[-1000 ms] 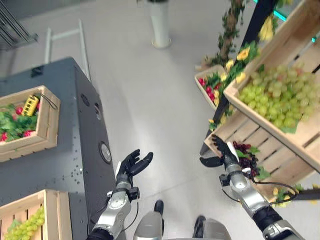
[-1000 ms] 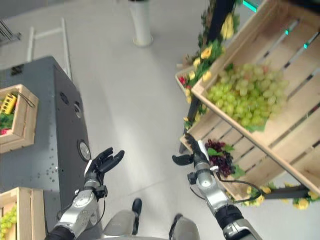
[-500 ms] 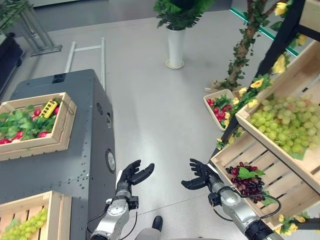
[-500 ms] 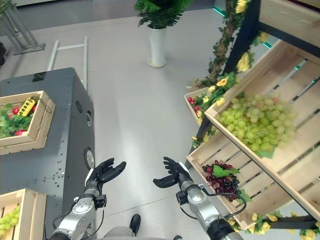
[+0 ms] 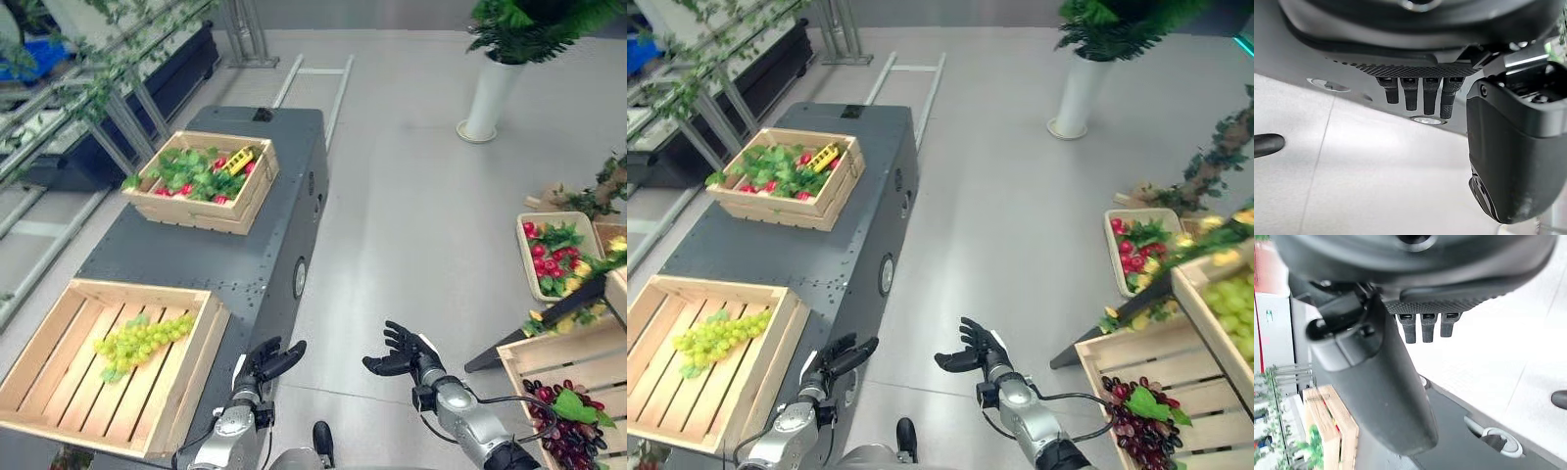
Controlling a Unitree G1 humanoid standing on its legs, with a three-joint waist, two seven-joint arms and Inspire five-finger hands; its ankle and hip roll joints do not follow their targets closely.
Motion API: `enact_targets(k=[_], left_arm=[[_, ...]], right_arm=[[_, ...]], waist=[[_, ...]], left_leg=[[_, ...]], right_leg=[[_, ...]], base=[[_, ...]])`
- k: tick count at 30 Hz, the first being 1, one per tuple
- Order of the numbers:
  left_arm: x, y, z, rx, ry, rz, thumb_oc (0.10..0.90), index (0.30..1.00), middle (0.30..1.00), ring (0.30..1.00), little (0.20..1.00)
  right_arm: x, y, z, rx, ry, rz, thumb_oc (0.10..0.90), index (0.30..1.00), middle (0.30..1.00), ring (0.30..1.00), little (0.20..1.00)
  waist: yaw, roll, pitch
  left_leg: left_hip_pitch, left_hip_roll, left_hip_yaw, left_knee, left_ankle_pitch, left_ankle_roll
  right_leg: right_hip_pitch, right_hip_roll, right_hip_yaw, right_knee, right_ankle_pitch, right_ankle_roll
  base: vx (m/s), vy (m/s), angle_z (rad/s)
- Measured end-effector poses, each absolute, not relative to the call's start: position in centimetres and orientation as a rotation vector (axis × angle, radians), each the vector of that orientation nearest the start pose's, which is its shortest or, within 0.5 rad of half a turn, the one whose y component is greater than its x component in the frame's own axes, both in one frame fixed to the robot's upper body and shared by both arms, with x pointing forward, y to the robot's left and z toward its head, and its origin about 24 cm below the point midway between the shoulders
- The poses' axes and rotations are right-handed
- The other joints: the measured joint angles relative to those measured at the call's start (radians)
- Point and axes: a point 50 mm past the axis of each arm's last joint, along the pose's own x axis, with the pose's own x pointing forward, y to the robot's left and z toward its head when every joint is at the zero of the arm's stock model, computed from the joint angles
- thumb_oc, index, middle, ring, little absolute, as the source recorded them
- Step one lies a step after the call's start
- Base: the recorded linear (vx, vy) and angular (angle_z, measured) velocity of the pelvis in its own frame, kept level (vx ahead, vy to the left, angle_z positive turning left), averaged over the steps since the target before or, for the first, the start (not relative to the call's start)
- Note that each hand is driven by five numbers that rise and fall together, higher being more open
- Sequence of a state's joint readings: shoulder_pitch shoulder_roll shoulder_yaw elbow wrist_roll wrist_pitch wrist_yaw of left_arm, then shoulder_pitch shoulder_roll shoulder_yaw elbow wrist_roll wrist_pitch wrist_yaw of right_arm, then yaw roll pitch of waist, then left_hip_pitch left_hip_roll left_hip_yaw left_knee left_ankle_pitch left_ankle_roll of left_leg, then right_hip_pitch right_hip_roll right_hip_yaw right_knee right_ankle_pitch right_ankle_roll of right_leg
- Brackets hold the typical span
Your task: Pick up the fruits from the basket on one side to the basket on the other side
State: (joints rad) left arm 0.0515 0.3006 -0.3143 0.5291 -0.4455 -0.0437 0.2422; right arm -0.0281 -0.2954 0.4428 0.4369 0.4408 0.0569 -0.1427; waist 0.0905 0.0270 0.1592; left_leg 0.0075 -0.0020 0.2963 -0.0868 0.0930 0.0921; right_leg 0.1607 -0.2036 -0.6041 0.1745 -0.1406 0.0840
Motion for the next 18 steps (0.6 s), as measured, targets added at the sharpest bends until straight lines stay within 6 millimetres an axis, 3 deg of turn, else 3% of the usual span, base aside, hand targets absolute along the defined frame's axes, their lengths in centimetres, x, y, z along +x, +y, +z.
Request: enact_targets(k=[5, 7, 8, 9, 10, 11, 14, 15, 17, 18], left_arm=[[19.9, 19.6, -8.0, 0.030, 0.585, 0.149, 0.800, 0.900, 0.900, 0.900, 0.900], [20.2, 19.1, -7.9, 0.056, 0.579, 0.113, 0.800, 0.900, 0.900, 0.900, 0.900], [20.2, 19.0, -7.9, 0.058, 0.578, 0.102, 0.800, 0.900, 0.900, 0.900, 0.900], [20.5, 18.6, -7.8, 0.064, 0.574, 0.077, 0.800, 0.900, 0.900, 0.900, 0.900], [20.7, 18.5, -7.7, 0.065, 0.568, 0.061, 0.800, 0.900, 0.900, 0.900, 0.900], [21.1, 18.5, -7.4, 0.073, 0.557, 0.040, 0.800, 0.900, 0.900, 0.900, 0.900], [21.1, 18.8, -7.4, 0.106, 0.563, -0.007, 0.800, 0.900, 0.900, 0.900, 0.900], [20.9, 18.8, -7.5, 0.108, 0.570, -0.015, 0.800, 0.900, 0.900, 0.900, 0.900], [21.4, 18.3, -7.3, 0.141, 0.562, -0.072, 0.800, 0.900, 0.900, 0.900, 0.900], [21.5, 17.9, -7.3, 0.146, 0.559, -0.096, 0.800, 0.900, 0.900, 0.900, 0.900]], right_arm=[[21.5, -12.9, -6.5, 0.061, 0.530, 0.129, 0.800, 0.900, 0.900, 0.900, 0.900], [21.8, -12.5, -6.1, 0.083, 0.499, 0.133, 0.800, 0.900, 0.900, 0.900, 0.900], [21.7, -12.6, -6.1, 0.085, 0.498, 0.134, 0.800, 0.900, 0.900, 0.900, 0.900], [21.6, -12.7, -6.2, 0.106, 0.506, 0.124, 0.800, 0.900, 0.900, 0.900, 0.900], [21.4, -12.7, -6.3, 0.107, 0.509, 0.118, 0.800, 0.900, 0.900, 0.900, 0.900], [21.4, -12.8, -6.3, 0.111, 0.508, 0.108, 0.800, 0.900, 0.900, 0.900, 0.900], [21.1, -13.1, -6.5, 0.144, 0.519, 0.079, 0.800, 0.900, 0.900, 0.900, 0.900], [21.0, -13.2, -6.5, 0.144, 0.515, 0.075, 0.800, 0.900, 0.900, 0.900, 0.900], [20.9, -13.6, -6.6, 0.141, 0.510, 0.063, 0.800, 0.900, 0.900, 0.900, 0.900], [20.8, -13.8, -6.7, 0.136, 0.515, 0.061, 0.800, 0.900, 0.900, 0.900, 0.900]], waist=[[0.016, 0.002, 0.010], [0.006, 0.029, 0.026], [0.005, 0.028, 0.030], [-0.009, 0.030, 0.043], [-0.019, 0.038, 0.048], [-0.034, 0.046, 0.057], [-0.052, 0.039, 0.070], [-0.056, 0.044, 0.073], [-0.111, 0.056, 0.079], [-0.113, 0.051, 0.078]], left_leg=[[0.018, -0.037, -0.021, -0.001, -0.025, 0.030], [0.029, -0.060, -0.068, 0.004, -0.031, 0.055], [0.038, -0.072, -0.080, 0.004, -0.033, 0.065], [0.057, -0.094, -0.132, 0.001, -0.029, 0.080], [0.059, -0.097, -0.180, 0.004, -0.020, 0.077], [0.055, -0.093, -0.228, 0.005, -0.015, 0.075], [0.059, -0.101, -0.262, 0.003, -0.014, 0.078], [0.058, -0.105, -0.288, 0.003, -0.016, 0.076], [0.045, -0.108, -0.412, 0.007, -0.006, 0.063], [0.050, -0.109, -0.414, -0.001, -0.003, 0.062]], right_leg=[[-0.014, -0.045, 0.025, 0.070, 0.003, 0.003], [-0.077, -0.117, 0.040, 0.280, 0.017, 0.019], [-0.105, -0.147, 0.063, 0.359, 0.021, 0.018], [-0.167, -0.173, 0.155, 0.503, 0.017, 0.007], [-0.202, -0.131, 0.216, 0.534, -0.001, 0.002], [-0.234, -0.060, 0.289, 0.505, -0.013, 0.005], [-0.311, 0.007, 0.332, 0.397, -0.014, 0.003], [-0.346, 0.043, 0.373, 0.329, -0.012, 0.004], [-0.350, 0.148, 0.572, 0.097, 0.000, 0.011], [-0.359, 0.156, 0.599, 0.050, 0.003, 0.015]], base=[[0.10, 0.254, 0.17], [0.12, 0.259, 0.40], [0.09, 0.081, 0.69], [0.08, -0.069, 0.92], [0.12, -0.107, 1.24], [0.13, -0.083, 1.13], [0.10, -0.162, 0.97], [0.09, -0.230, 0.69], [0.08, -0.179, 1.24], [0.10, -0.248, 1.29]])
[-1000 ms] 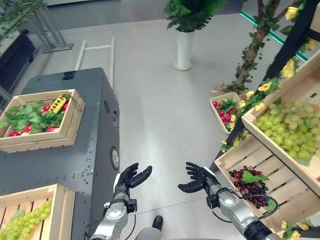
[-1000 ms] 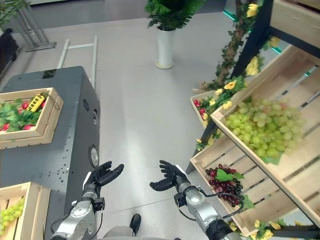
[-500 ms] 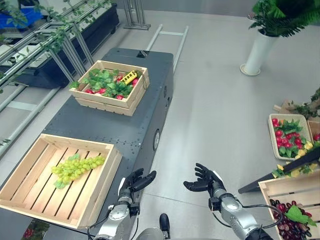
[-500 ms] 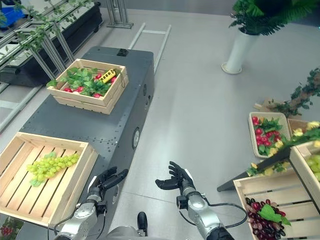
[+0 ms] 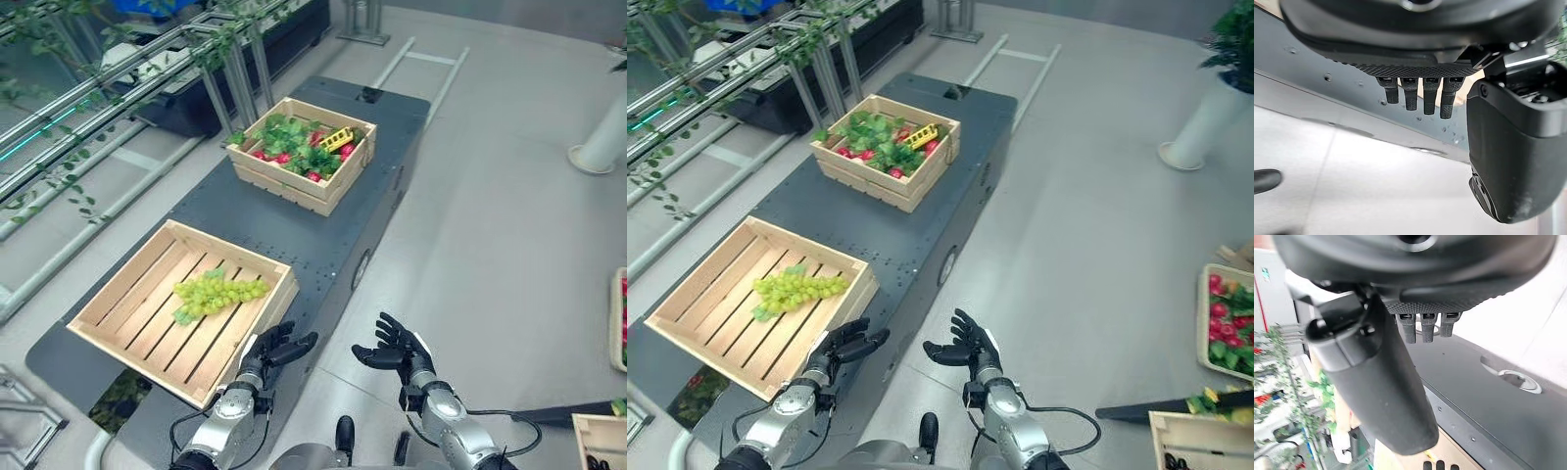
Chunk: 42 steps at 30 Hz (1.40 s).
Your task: Pick up the fruits from the basket on one side to the basket on the other side
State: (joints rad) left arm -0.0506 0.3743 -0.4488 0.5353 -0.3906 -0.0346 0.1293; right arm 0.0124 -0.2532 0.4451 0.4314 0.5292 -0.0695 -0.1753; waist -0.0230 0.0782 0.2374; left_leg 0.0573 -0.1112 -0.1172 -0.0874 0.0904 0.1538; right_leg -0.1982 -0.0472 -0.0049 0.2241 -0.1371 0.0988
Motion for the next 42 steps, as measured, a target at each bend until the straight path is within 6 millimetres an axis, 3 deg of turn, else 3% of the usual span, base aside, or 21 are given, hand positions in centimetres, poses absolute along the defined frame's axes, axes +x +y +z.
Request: enact_targets(k=[2, 3, 5, 9, 11, 18, 26, 29, 30, 31, 34, 36, 37, 38, 39, 40, 42], left_arm=[[21.3, 17.1, -7.5, 0.156, 0.569, -0.151, 0.800, 0.900, 0.900, 0.900, 0.900], [21.2, 16.8, -7.6, 0.157, 0.570, -0.165, 0.800, 0.900, 0.900, 0.900, 0.900], [20.8, 15.9, -7.8, 0.119, 0.577, -0.172, 0.800, 0.900, 0.900, 0.900, 0.900], [20.7, 15.5, -7.7, 0.088, 0.573, -0.211, 0.800, 0.900, 0.900, 0.900, 0.900], [21.0, 15.2, -7.4, 0.104, 0.552, -0.243, 0.800, 0.900, 0.900, 0.900, 0.900], [21.2, 15.2, -6.9, 0.100, 0.526, -0.226, 0.800, 0.900, 0.900, 0.900, 0.900], [20.1, 17.4, -7.4, 0.082, 0.541, -0.063, 0.800, 0.900, 0.900, 0.900, 0.900], [20.6, 17.0, -7.0, 0.076, 0.519, -0.098, 0.800, 0.900, 0.900, 0.900, 0.900], [21.1, 16.6, -6.8, 0.080, 0.505, -0.124, 0.800, 0.900, 0.900, 0.900, 0.900], [21.5, 16.4, -6.5, 0.084, 0.490, -0.148, 0.800, 0.900, 0.900, 0.900, 0.900], [21.6, 15.2, -6.5, 0.090, 0.487, -0.210, 0.800, 0.900, 0.900, 0.900, 0.900], [21.4, 14.5, -6.6, 0.094, 0.491, -0.234, 0.800, 0.900, 0.900, 0.900, 0.900], [21.3, 14.2, -6.7, 0.092, 0.493, -0.246, 0.800, 0.900, 0.900, 0.900, 0.900], [21.3, 13.9, -6.6, 0.082, 0.490, -0.249, 0.800, 0.900, 0.900, 0.900, 0.900], [21.5, 13.8, -6.6, 0.078, 0.485, -0.247, 0.800, 0.900, 0.900, 0.900, 0.900], [21.7, 14.0, -6.4, 0.083, 0.479, -0.236, 0.800, 0.900, 0.900, 0.900, 0.900], [21.8, 14.6, -6.3, 0.097, 0.477, -0.220, 0.800, 0.900, 0.900, 0.900, 0.900]], right_arm=[[20.7, -14.1, -7.2, 0.153, 0.535, 0.037, 0.800, 0.900, 0.900, 0.900, 0.900], [20.5, -14.2, -7.4, 0.158, 0.545, 0.028, 0.800, 0.900, 0.900, 0.900, 0.900], [20.6, -14.7, -7.6, 0.151, 0.557, 0.014, 0.800, 0.900, 0.900, 0.900, 0.900], [21.6, -15.5, -7.2, 0.184, 0.538, -0.026, 0.800, 0.900, 0.900, 0.900, 0.900], [22.5, -15.9, -6.5, 0.168, 0.508, -0.024, 0.800, 0.900, 0.900, 0.900, 0.900], [22.9, -16.4, -6.1, 0.145, 0.495, -0.021, 0.800, 0.900, 0.900, 0.900, 0.900], [21.5, -16.4, -7.2, 0.146, 0.559, -0.024, 0.800, 0.900, 0.900, 0.900, 0.900], [20.6, -17.0, -7.7, 0.141, 0.584, -0.042, 0.800, 0.900, 0.900, 0.900, 0.900], [20.3, -17.3, -7.8, 0.147, 0.591, -0.059, 0.800, 0.900, 0.900, 0.900, 0.900], [20.0, -17.4, -8.0, 0.162, 0.598, -0.076, 0.800, 0.900, 0.900, 0.900, 0.900], [19.6, -17.5, -8.1, 0.174, 0.593, -0.088, 0.800, 0.900, 0.900, 0.900, 0.900], [19.9, -17.6, -7.9, 0.201, 0.566, -0.103, 0.800, 0.900, 0.900, 0.900, 0.900], [20.1, -17.7, -7.7, 0.218, 0.552, -0.110, 0.800, 0.900, 0.900, 0.900, 0.900], [20.0, -17.9, -7.6, 0.239, 0.545, -0.122, 0.800, 0.900, 0.900, 0.900, 0.900], [19.9, -18.1, -7.6, 0.243, 0.542, -0.130, 0.800, 0.900, 0.900, 0.900, 0.900], [19.5, -17.9, -7.9, 0.262, 0.552, -0.144, 0.800, 0.900, 0.900, 0.900, 0.900], [18.8, -17.4, -8.3, 0.289, 0.570, -0.153, 0.800, 0.900, 0.900, 0.900, 0.900]], waist=[[-0.019, -0.027, -0.005], [-0.024, -0.039, -0.009], [-0.007, -0.066, -0.021], [0.038, -0.058, -0.032], [0.037, -0.056, -0.044], [0.040, -0.046, -0.051], [0.067, -0.037, -0.062], [0.056, -0.040, -0.060], [0.051, -0.052, -0.049], [0.037, -0.074, -0.030], [0.030, -0.087, -0.015], [0.014, -0.086, -0.015], [0.002, -0.072, -0.017], [-0.014, -0.041, -0.020], [-0.017, -0.030, -0.017], [-0.010, -0.044, -0.016], [-0.007, -0.065, -0.019]], left_leg=[[0.014, -0.023, -0.050, 0.018, -0.019, -0.006], [0.024, -0.028, -0.046, 0.016, -0.022, -0.008], [0.051, -0.023, -0.012, 0.007, -0.049, -0.036], [0.078, 0.042, -0.014, 0.013, -0.093, -0.082], [0.085, 0.062, -0.016, 0.013, -0.107, -0.097], [0.100, 0.089, -0.015, 0.007, -0.125, -0.111], [0.042, 0.083, -0.012, 0.057, -0.132, -0.119], [-0.042, 0.071, 0.065, 0.151, -0.136, -0.125], [-0.086, 0.069, 0.137, 0.215, -0.146, -0.157], [-0.108, 0.097, 0.241, 0.253, -0.143, -0.169], [-0.082, 0.219, 0.391, 0.180, -0.119, -0.196], [-0.051, 0.217, 0.354, 0.118, -0.109, -0.210], [-0.023, 0.213, 0.341, 0.085, -0.106, -0.216], [0.013, 0.223, 0.324, 0.046, -0.116, -0.200], [0.028, 0.230, 0.311, 0.015, -0.070, -0.211], [0.033, 0.215, 0.313, -0.002, -0.044, -0.199], [0.040, 0.191, 0.308, -0.009, -0.048, -0.181]], right_leg=[[-0.018, 0.027, 0.095, -0.059, 0.060, -0.014], [-0.016, 0.021, 0.080, -0.065, 0.073, -0.017], [0.009, -0.001, 0.025, -0.087, 0.191, -0.038], [0.127, 0.056, -0.014, -0.251, 0.241, -0.083], [0.168, 0.073, -0.032, -0.313, 0.259, -0.105], [0.190, 0.095, -0.060, -0.314, 0.238, -0.125], [0.180, 0.080, -0.106, -0.313, 0.229, -0.135], [0.179, 0.050, -0.188, -0.313, 0.222, -0.141], [0.188, 0.019, -0.239, -0.314, 0.222, -0.145], [0.211, -0.008, -0.285, -0.314, 0.208, -0.137], [0.245, -0.040, -0.350, -0.318, 0.195, -0.107], [0.244, -0.059, -0.352, -0.316, 0.202, -0.086], [0.243, -0.063, -0.354, -0.316, 0.210, -0.072], [0.241, -0.044, -0.356, -0.315, 0.215, -0.058], [0.242, -0.037, -0.357, -0.313, 0.218, -0.052], [0.241, -0.052, -0.353, -0.313, 0.223, -0.040], [0.244, -0.072, -0.354, -0.313, 0.223, -0.021]], base=[[0.14, -0.269, 0.98], [0.13, -0.198, 1.01], [0.18, -0.209, 0.65], [0.13, -0.147, 0.13], [0.15, -0.124, 0.12], [0.12, -0.099, 0.09], [0.05, -0.079, 0.23], [-0.02, 0.041, 0.87], [-0.02, 0.113, 1.41], [-0.02, 0.119, 1.25], [-0.03, 0.212, 0.82], [0.04, 0.166, 0.17], [0.08, 0.148, 0.09], [0.06, 0.077, 0.06], [0.08, 0.079, -0.01], [0.07, 0.060, 0.05], [0.06, 0.054, 0.09]])
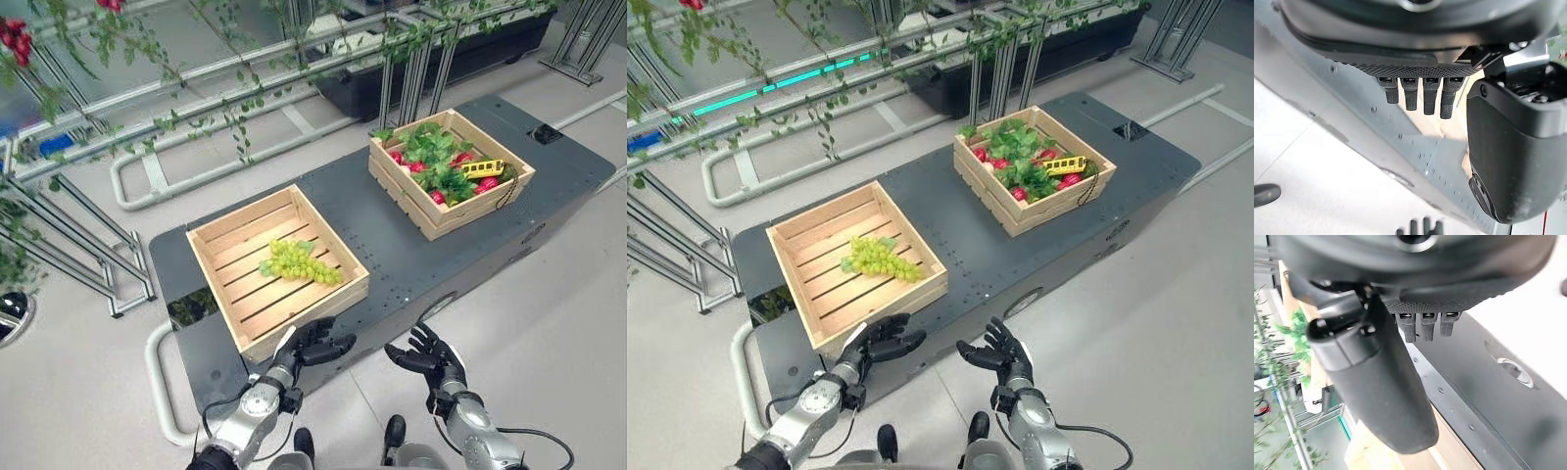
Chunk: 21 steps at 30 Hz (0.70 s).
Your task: Pick up the fruits from the basket on one side to the basket on the other side
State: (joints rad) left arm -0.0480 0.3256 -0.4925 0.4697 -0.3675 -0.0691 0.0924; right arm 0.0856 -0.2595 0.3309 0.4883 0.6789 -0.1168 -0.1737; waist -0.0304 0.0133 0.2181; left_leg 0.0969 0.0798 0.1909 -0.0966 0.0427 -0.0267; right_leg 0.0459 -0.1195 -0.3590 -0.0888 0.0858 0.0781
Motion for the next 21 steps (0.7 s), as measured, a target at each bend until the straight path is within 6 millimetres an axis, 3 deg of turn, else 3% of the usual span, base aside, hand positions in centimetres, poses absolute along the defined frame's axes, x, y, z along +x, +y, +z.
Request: enact_targets(k=[5, 9, 14, 15, 18, 19, 21], left_arm=[[22.5, 16.9, -5.0, 0.144, 0.423, -0.172, 0.800, 0.900, 0.900, 0.900, 0.900], [23.1, 17.4, -3.7, 0.140, 0.366, -0.147, 0.800, 0.900, 0.900, 0.900, 0.900], [22.9, 18.1, -3.7, 0.171, 0.364, -0.131, 0.800, 0.900, 0.900, 0.900, 0.900], [22.6, 18.2, -3.8, 0.192, 0.368, -0.137, 0.800, 0.900, 0.900, 0.900, 0.900], [22.2, 18.2, -4.0, 0.258, 0.362, -0.160, 0.800, 0.900, 0.900, 0.900, 0.900], [22.3, 18.4, -3.6, 0.288, 0.348, -0.168, 0.800, 0.900, 0.900, 0.900, 0.900], [22.8, 19.4, -2.3, 0.344, 0.288, -0.172, 0.800, 0.900, 0.900, 0.900, 0.900]], right_arm=[[18.6, -16.0, -8.5, 0.334, 0.578, -0.145, 0.800, 0.900, 0.900, 0.900, 0.900], [19.6, -16.0, -7.9, 0.332, 0.549, -0.139, 0.800, 0.900, 0.900, 0.900, 0.900], [20.1, -16.0, -7.6, 0.331, 0.533, -0.134, 0.800, 0.900, 0.900, 0.900, 0.900], [20.0, -16.0, -7.7, 0.329, 0.536, -0.136, 0.800, 0.900, 0.900, 0.900, 0.900], [19.4, -16.8, -7.9, 0.310, 0.551, -0.151, 0.800, 0.900, 0.900, 0.900, 0.900], [19.0, -16.9, -8.2, 0.309, 0.563, -0.156, 0.800, 0.900, 0.900, 0.900, 0.900], [18.6, -16.5, -8.5, 0.323, 0.577, -0.158, 0.800, 0.900, 0.900, 0.900, 0.900]], waist=[[0.029, -0.006, -0.003], [0.054, -0.006, -0.004], [0.055, -0.008, -0.009], [0.048, -0.009, -0.009], [0.040, -0.008, -0.008], [0.028, -0.019, -0.007], [0.018, -0.050, -0.007]], left_leg=[[-0.002, -0.029, -0.026, 0.007, 0.002, 0.018], [0.005, -0.030, -0.052, 0.007, 0.001, 0.019], [0.011, -0.039, -0.050, 0.001, -0.004, 0.024], [0.011, -0.034, -0.051, 0.000, -0.005, 0.025], [0.005, -0.032, -0.047, 0.002, -0.007, 0.037], [0.008, -0.031, -0.052, 0.002, -0.004, 0.041], [-0.017, -0.038, -0.055, 0.007, 0.003, 0.038]], right_leg=[[0.012, -0.026, -0.003, 0.000, 0.002, 0.009], [0.035, -0.029, -0.002, 0.000, -0.004, 0.017], [0.042, -0.036, 0.001, 0.007, -0.023, 0.042], [0.029, -0.040, 0.003, 0.038, -0.040, 0.049], [-0.101, -0.072, 0.029, 0.283, -0.096, 0.054], [-0.121, -0.075, 0.052, 0.304, -0.103, 0.041], [-0.112, -0.069, 0.108, 0.197, -0.102, 0.031]], base=[[0.04, 0.097, 0.22], [0.07, 0.091, 0.23], [0.09, 0.137, 0.02], [0.02, 0.113, -0.04], [-0.06, -0.038, -0.18], [-0.04, -0.207, -0.06], [0.03, -0.190, 0.09]])
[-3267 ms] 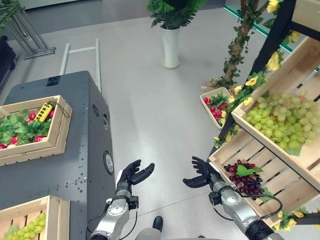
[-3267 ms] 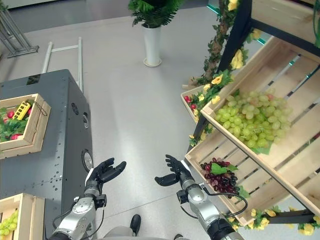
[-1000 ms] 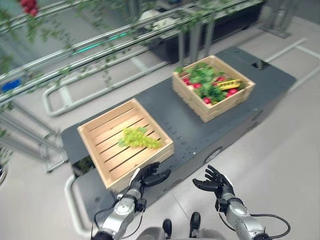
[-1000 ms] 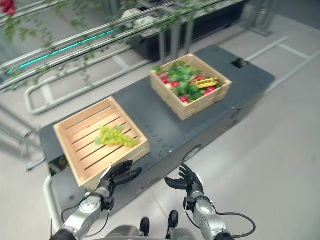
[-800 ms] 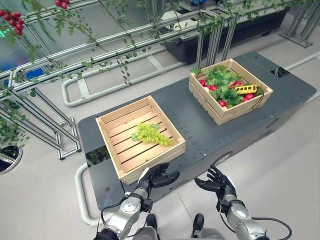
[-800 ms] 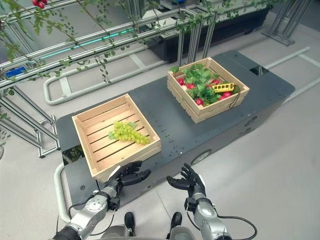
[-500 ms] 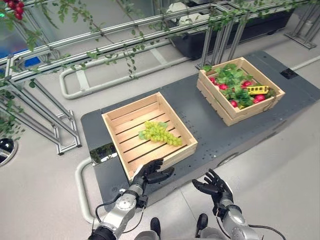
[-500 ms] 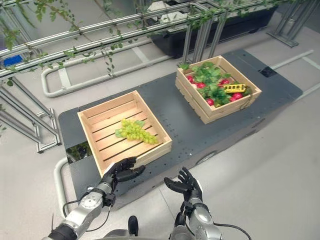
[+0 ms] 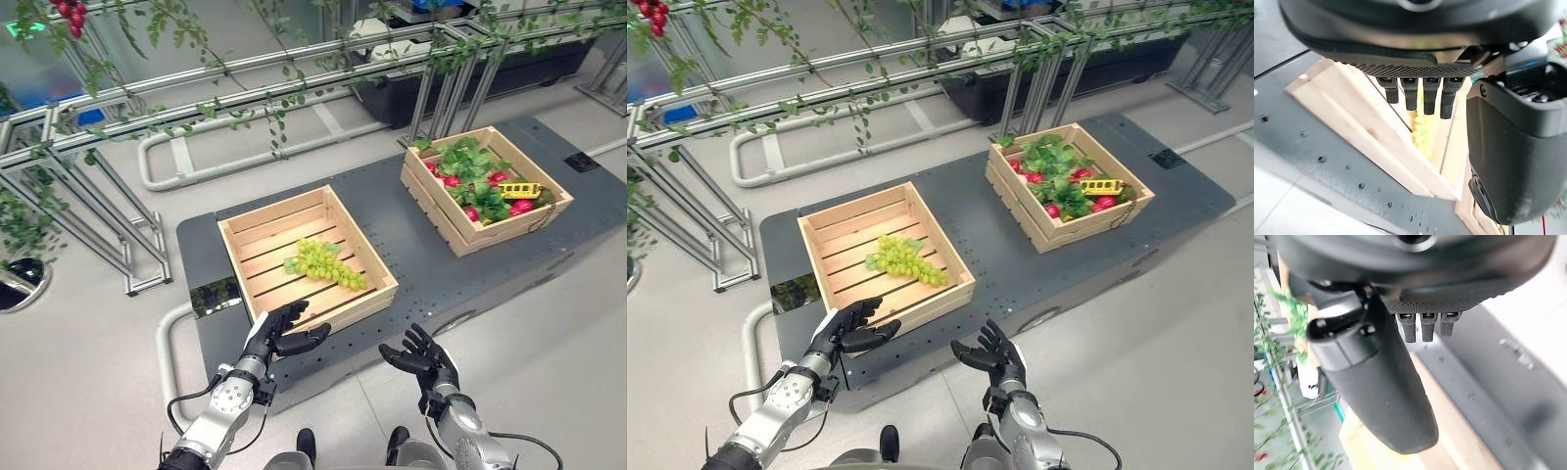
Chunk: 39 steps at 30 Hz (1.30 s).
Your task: Pick up the fruits from the basket on one side to the basket on the other side
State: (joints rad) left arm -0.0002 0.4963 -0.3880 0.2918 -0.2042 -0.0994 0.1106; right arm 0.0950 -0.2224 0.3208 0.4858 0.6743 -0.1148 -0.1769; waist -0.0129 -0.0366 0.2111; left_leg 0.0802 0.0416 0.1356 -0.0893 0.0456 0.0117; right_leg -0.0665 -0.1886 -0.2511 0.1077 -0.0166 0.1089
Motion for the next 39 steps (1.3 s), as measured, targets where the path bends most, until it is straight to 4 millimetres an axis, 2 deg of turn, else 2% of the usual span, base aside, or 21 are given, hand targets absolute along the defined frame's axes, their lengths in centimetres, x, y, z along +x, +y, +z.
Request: enact_targets(k=[1, 2, 7, 10, 14, 18, 21, 24, 27, 28, 29, 30, 31, 33, 35, 39], left_arm=[[23.1, 19.7, -1.9, 0.357, 0.265, -0.169, 0.800, 0.900, 0.900, 0.900, 0.900], [23.8, 19.7, -1.2, 0.370, 0.228, -0.164, 0.800, 0.900, 0.900, 0.900, 0.900], [24.8, 19.2, 2.1, 0.386, 0.048, -0.142, 0.800, 0.900, 0.900, 0.900, 0.900], [25.7, 19.6, 4.4, 0.419, -0.067, -0.093, 0.800, 0.900, 0.900, 0.900, 0.900], [26.9, 20.8, 6.7, 0.464, -0.159, -0.017, 0.800, 0.900, 0.900, 0.900, 0.900], [27.3, 21.2, 7.7, 0.507, -0.203, 0.017, 0.800, 0.900, 0.900, 0.900, 0.900], [27.4, 21.4, 8.1, 0.591, -0.239, 0.051, 0.800, 0.900, 0.900, 0.900, 0.900], [28.4, 21.7, 8.4, 0.727, -0.273, 0.086, 0.800, 0.900, 0.900, 0.900, 0.900], [29.9, 22.8, 9.0, 0.886, -0.304, 0.141, 0.800, 0.900, 0.900, 0.900, 0.900], [30.9, 23.4, 10.0, 0.966, -0.335, 0.171, 0.800, 0.900, 0.900, 0.900, 0.900], [31.5, 23.7, 10.9, 1.005, -0.358, 0.187, 0.800, 0.900, 0.900, 0.900, 0.900], [32.7, 24.4, 12.7, 1.090, -0.408, 0.231, 0.800, 0.900, 0.900, 0.900, 0.900], [33.3, 24.8, 13.8, 1.136, -0.426, 0.254, 0.800, 0.900, 0.900, 0.900, 0.900], [34.4, 25.9, 16.3, 1.249, -0.470, 0.333, 0.800, 0.900, 0.900, 0.900, 0.900], [34.7, 26.1, 16.2, 1.310, -0.459, 0.345, 0.800, 0.900, 0.900, 0.900, 0.900], [35.1, 26.2, 15.6, 1.418, -0.432, 0.335, 0.800, 0.900, 0.900, 0.900, 0.900]], right_arm=[[18.6, -16.4, -8.5, 0.326, 0.577, -0.157, 0.800, 0.900, 0.900, 0.900, 0.900], [18.5, -16.5, -8.6, 0.322, 0.584, -0.161, 0.800, 0.900, 0.900, 0.900, 0.900], [19.0, -16.9, -8.5, 0.300, 0.593, -0.156, 0.800, 0.900, 0.900, 0.900, 0.900], [18.9, -17.6, -8.5, 0.246, 0.592, -0.153, 0.800, 0.900, 0.900, 0.900, 0.900], [18.9, -19.8, -8.0, 0.227, 0.579, -0.210, 0.800, 0.900, 0.900, 0.900, 0.900], [18.9, -21.0, -7.8, 0.159, 0.574, -0.211, 0.800, 0.900, 0.900, 0.900, 0.900], [19.0, -21.5, -7.7, 0.136, 0.584, -0.210, 0.800, 0.900, 0.900, 0.900, 0.900], [19.4, -22.2, -7.3, 0.106, 0.572, -0.199, 0.800, 0.900, 0.900, 0.900, 0.900], [21.0, -22.8, -6.0, 0.070, 0.522, -0.166, 0.800, 0.900, 0.900, 0.900, 0.900], [22.5, -22.8, -4.8, 0.060, 0.472, -0.145, 0.800, 0.900, 0.900, 0.900, 0.900], [23.5, -22.8, -4.1, 0.055, 0.439, -0.130, 0.800, 0.900, 0.900, 0.900, 0.900], [25.1, -22.6, -2.6, 0.049, 0.380, -0.102, 0.800, 0.900, 0.900, 0.900, 0.900], [26.0, -22.4, -1.8, 0.042, 0.349, -0.085, 0.800, 0.900, 0.900, 0.900, 0.900], [27.9, -21.5, 0.1, 0.037, 0.278, -0.035, 0.800, 0.900, 0.900, 0.900, 0.900], [27.9, -21.2, 0.5, 0.039, 0.261, -0.015, 0.800, 0.900, 0.900, 0.900, 0.900], [27.7, -21.0, 0.2, 0.034, 0.273, 0.008, 0.800, 0.900, 0.900, 0.900, 0.900]], waist=[[0.002, -0.014, 0.001], [-0.002, -0.018, -0.002], [0.002, 0.035, 0.024], [-0.002, 0.055, 0.023], [-0.018, 0.078, 0.022], [-0.027, 0.089, 0.024], [-0.030, 0.108, 0.033], [-0.034, 0.134, 0.048], [-0.052, 0.155, 0.077], [-0.057, 0.156, 0.109], [-0.056, 0.152, 0.136], [-0.066, 0.132, 0.190], [-0.074, 0.121, 0.220], [-0.082, 0.061, 0.295], [-0.086, 0.040, 0.304], [-0.110, 0.030, 0.313]], left_leg=[[-0.005, -0.003, -0.004, 0.000, 0.005, -0.006], [-0.014, 0.003, -0.021, 0.000, 0.012, -0.016], [0.018, 0.049, -0.023, 0.000, 0.011, -0.051], [0.026, 0.063, -0.021, 0.000, 0.006, -0.063], [0.025, 0.065, -0.021, 0.000, 0.006, -0.063], [0.016, 0.063, -0.021, 0.000, 0.006, -0.063], [0.006, 0.056, -0.019, 0.001, 0.006, -0.062], [-0.028, 0.043, -0.017, 0.012, 0.006, -0.057], [-0.084, 0.037, -0.016, 0.044, 0.006, -0.053], [-0.124, 0.036, -0.005, 0.075, 0.004, -0.052], [-0.146, 0.036, 0.004, 0.098, 0.003, -0.050], [-0.198, 0.030, 0.016, 0.163, -0.007, -0.047], [-0.224, 0.028, 0.017, 0.201, -0.020, -0.047], [-0.295, 0.028, 0.032, 0.335, -0.080, -0.052], [-0.353, 0.036, 0.032, 0.428, -0.119, -0.059], [-0.451, 0.054, 0.016, 0.579, -0.185, -0.075]], right_leg=[[0.008, 0.001, 0.000, -0.023, 0.005, 0.002], [0.028, 0.014, -0.003, -0.069, 0.042, 0.021], [0.130, 0.078, -0.022, -0.198, 0.087, -0.005], [0.141, 0.097, -0.027, -0.197, 0.080, -0.015], [0.139, 0.099, -0.027, -0.197, 0.077, -0.018], [0.124, 0.094, -0.020, -0.197, 0.077, -0.018], [0.109, 0.088, -0.010, -0.195, 0.079, -0.017], [0.076, 0.082, -0.005, -0.189, 0.086, -0.006], [0.014, 0.071, 0.002, -0.143, 0.082, -0.007], [-0.037, 0.065, 0.015, -0.099, 0.073, -0.011], [-0.068, 0.059, 0.022, -0.064, 0.063, -0.014], [-0.139, 0.042, 0.034, 0.043, 0.025, -0.018], [-0.176, 0.032, 0.046, 0.110, -0.002, -0.021], [-0.285, 0.010, 0.090, 0.305, -0.089, -0.036], [-0.344, 0.006, 0.110, 0.395, -0.128, -0.047], [-0.435, 0.005, 0.123, 0.533, -0.195, -0.066]], base=[[0.10, -0.207, 0.24], [0.14, -0.165, 0.24], [0.14, -0.086, 0.11], [0.08, 0.001, 0.02], [0.07, 0.067, 0.00], [0.01, 0.105, -0.05], [-0.05, 0.141, -0.09], [-0.09, 0.118, -0.01], [-0.19, 0.109, -0.03], [-0.17, 0.048, -0.13], [-0.18, 0.044, -0.14], [-0.11, 0.042, -0.03], [-0.10, 0.050, 0.04], [-0.07, 0.062, -0.03], [-0.04, 0.064, -0.04], [0.01, 0.063, 0.01]])
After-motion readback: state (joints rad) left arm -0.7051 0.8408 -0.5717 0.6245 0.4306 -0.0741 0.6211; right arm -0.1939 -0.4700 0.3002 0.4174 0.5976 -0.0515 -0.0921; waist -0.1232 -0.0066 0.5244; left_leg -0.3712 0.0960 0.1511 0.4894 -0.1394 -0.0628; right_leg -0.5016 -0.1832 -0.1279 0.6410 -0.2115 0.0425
